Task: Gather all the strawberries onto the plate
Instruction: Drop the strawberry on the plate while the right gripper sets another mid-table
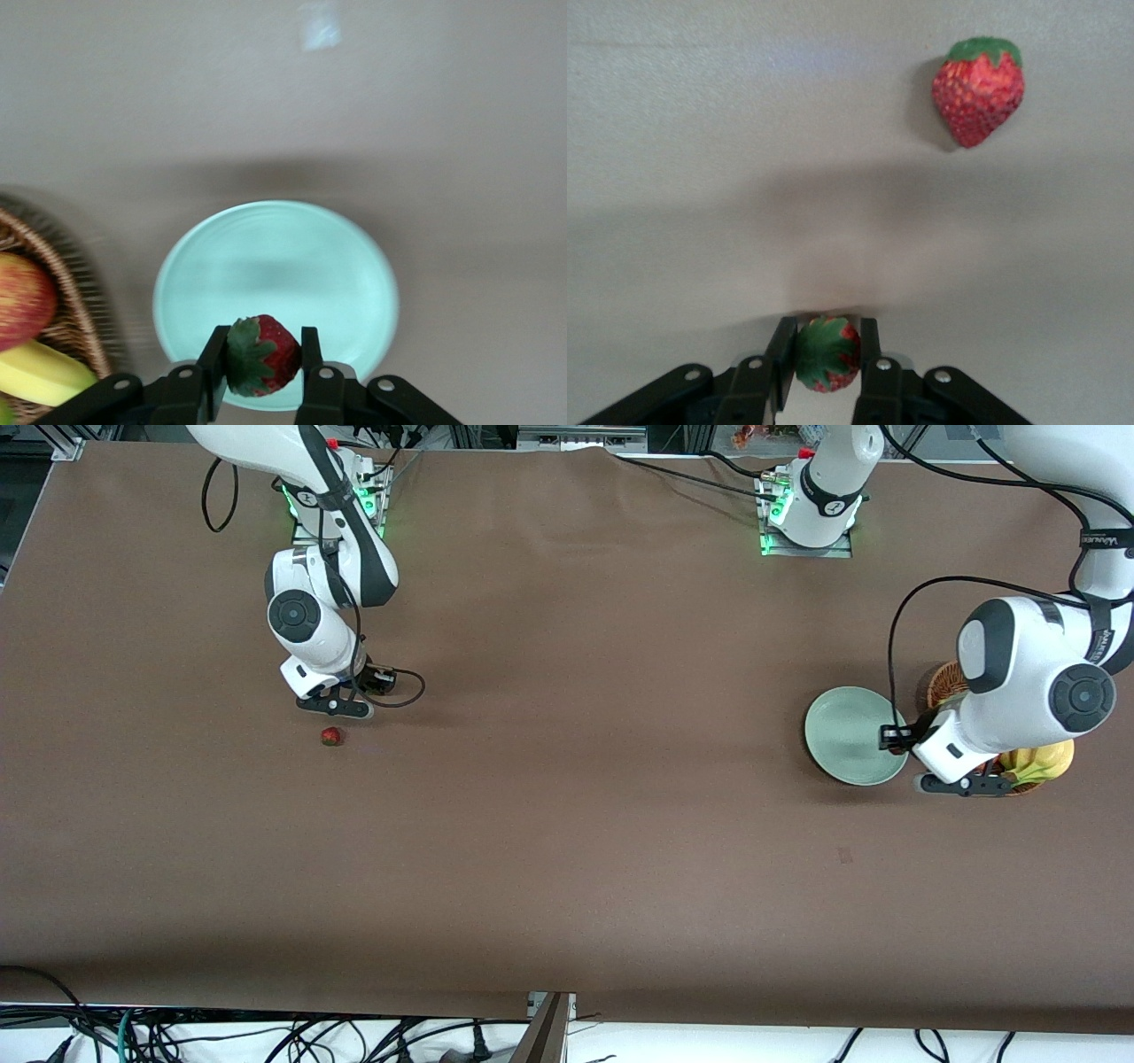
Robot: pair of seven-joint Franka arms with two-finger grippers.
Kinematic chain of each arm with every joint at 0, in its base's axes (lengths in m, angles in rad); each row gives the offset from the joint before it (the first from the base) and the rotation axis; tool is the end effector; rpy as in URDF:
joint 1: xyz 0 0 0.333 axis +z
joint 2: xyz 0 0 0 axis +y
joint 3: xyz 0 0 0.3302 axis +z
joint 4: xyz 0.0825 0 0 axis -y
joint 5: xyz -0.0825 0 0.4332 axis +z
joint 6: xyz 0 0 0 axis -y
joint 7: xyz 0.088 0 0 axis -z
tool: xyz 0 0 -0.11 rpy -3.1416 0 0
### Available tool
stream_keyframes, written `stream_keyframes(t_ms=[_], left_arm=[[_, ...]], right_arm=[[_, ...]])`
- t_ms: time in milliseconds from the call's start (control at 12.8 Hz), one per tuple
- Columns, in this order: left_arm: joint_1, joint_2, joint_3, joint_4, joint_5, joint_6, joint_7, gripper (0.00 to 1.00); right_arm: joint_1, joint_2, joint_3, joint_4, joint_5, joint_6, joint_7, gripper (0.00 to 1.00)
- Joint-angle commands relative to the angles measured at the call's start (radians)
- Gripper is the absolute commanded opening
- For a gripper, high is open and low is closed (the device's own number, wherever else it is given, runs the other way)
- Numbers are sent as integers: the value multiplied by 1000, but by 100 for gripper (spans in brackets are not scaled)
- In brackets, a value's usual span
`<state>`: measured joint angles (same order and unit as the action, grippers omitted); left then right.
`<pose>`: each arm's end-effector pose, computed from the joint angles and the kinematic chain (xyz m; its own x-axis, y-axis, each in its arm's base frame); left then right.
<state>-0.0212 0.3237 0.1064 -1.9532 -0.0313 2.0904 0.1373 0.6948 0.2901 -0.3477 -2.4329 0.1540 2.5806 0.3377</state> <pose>0.6306 0.0506 0.2782 0.9824 -0.0372 -0.1829 -0.0350 -0.9993 0.0153 0.4744 0.1572 0.1514 0.9876 -0.1212 -0.0994 -0.1147 -0.9910 0.0688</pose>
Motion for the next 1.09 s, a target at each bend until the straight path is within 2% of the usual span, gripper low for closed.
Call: stream_keyframes(t_ms=[0, 156, 234, 391, 469, 547, 625, 781, 1016], left_arm=[[-3, -25, 33, -186, -30, 209, 100, 15], [-2, -12, 47, -269, -28, 328, 136, 15], [-2, -6, 55, -273, -30, 329, 137, 15], [-2, -3, 55, -274, -28, 329, 139, 17], [-2, 4, 56, -273, -28, 329, 140, 27], [-2, 21, 56, -265, -28, 327, 175, 85], [-3, 32, 58, -259, -28, 326, 211, 100], [-8, 21, 58, -222, -30, 292, 203, 100], [-17, -14, 53, -71, -30, 72, 167, 100]], right_arm=[[-1, -32, 24, 27, 16, -8, 15, 0], [2, 6, 94, 189, 16, -74, 102, 0], [2, 67, 130, 325, 21, -139, 165, 0], [3, 215, 220, 629, 108, -264, 314, 0], [8, 294, 258, 743, 137, -261, 376, 0], [12, 373, 286, 856, 166, -261, 455, 0], [29, 453, 308, 976, 179, -260, 539, 0], [75, 582, 337, 1138, 185, -197, 717, 0], [142, 699, 394, 1172, 185, 136, 903, 0]])
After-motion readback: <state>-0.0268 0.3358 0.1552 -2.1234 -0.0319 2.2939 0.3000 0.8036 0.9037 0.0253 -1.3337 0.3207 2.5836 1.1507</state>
